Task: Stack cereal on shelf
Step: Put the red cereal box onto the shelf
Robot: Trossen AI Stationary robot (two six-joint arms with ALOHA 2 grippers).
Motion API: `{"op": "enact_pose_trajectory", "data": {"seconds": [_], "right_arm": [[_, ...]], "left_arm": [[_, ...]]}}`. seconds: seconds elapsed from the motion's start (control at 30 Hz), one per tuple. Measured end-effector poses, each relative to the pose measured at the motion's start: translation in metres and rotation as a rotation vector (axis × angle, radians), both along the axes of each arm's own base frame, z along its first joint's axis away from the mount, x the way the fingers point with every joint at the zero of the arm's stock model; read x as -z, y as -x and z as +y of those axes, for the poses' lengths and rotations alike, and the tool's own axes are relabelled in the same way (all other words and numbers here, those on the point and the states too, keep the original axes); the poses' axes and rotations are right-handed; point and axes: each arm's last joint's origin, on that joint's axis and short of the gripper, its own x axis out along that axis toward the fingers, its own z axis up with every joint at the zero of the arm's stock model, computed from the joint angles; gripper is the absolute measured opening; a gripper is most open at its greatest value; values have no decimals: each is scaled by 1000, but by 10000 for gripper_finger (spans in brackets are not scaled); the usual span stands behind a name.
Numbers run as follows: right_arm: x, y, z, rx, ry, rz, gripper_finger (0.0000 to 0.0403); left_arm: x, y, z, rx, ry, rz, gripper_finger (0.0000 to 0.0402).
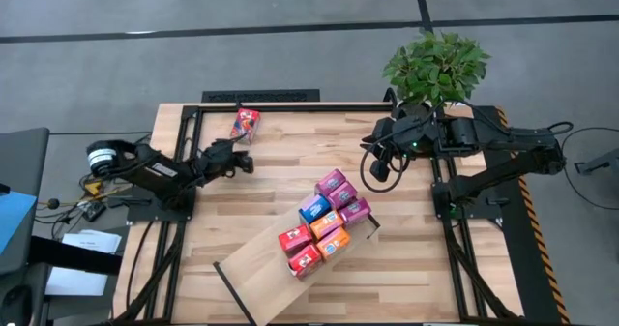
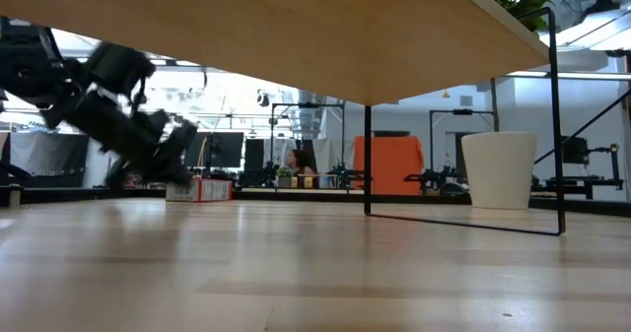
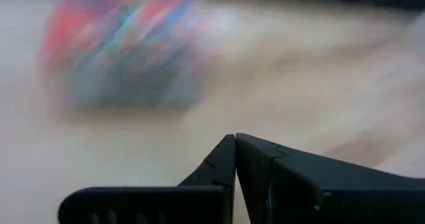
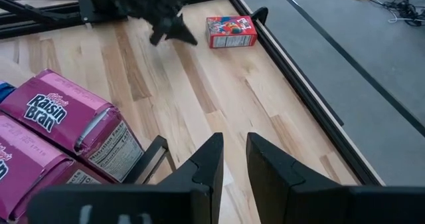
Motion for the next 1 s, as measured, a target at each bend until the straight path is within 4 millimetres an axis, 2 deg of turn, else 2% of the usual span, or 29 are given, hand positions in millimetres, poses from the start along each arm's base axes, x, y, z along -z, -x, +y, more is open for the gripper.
{"op": "enact_pose_trajectory", "data": {"seconds": [0.1, 0.27, 0.37, 0.5, 0.63, 0.8, 1.0], "right_arm": [[0, 0, 0, 0, 1, 0, 91], [0, 0, -1, 3, 1, 0, 91], [0, 0, -1, 3, 1, 0, 91], [0, 0, -1, 3, 1, 0, 91], [0, 0, -2, 9, 1, 0, 91], [0, 0, -2, 9, 1, 1, 91], [2, 1, -2, 9, 1, 24, 91]], "left_arm": [[-17, -5, -1, -31, -120, -82, 0], [-15, 5, 10, -186, -159, -26, 0], [-13, 7, 17, -188, -171, 8, 0], [-22, -1, 28, -136, -244, -30, 0], [-17, -4, 37, -167, -235, 17, 0], [2, -8, 40, -163, -167, 62, 0], [14, -14, 30, -110, -106, 18, 0]]}}
